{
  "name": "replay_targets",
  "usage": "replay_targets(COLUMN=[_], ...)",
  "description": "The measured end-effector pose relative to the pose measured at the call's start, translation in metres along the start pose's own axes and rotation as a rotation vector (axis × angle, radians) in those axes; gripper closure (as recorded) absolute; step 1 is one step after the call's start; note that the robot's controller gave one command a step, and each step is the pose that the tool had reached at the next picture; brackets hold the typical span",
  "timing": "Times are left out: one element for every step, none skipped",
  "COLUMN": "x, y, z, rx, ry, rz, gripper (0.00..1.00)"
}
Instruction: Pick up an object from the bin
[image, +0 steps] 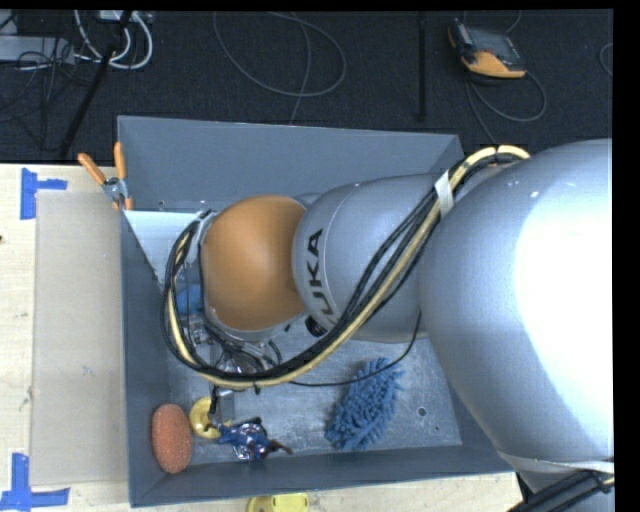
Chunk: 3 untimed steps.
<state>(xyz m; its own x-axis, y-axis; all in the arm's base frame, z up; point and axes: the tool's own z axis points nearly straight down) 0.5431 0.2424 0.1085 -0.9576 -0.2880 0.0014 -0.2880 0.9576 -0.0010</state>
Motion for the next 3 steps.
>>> replay_targets(x=[0.044, 0.044, 0.026], y=[0.005, 0.005, 0.001], z=[0.039, 0.039, -0.008], rx=[-0.002, -0.002, -0.001], ry=[-0.001, -0.001, 0.003], rz=[0.148, 0.149, 0.156], gripper=[1.00, 1.00, 1.00])
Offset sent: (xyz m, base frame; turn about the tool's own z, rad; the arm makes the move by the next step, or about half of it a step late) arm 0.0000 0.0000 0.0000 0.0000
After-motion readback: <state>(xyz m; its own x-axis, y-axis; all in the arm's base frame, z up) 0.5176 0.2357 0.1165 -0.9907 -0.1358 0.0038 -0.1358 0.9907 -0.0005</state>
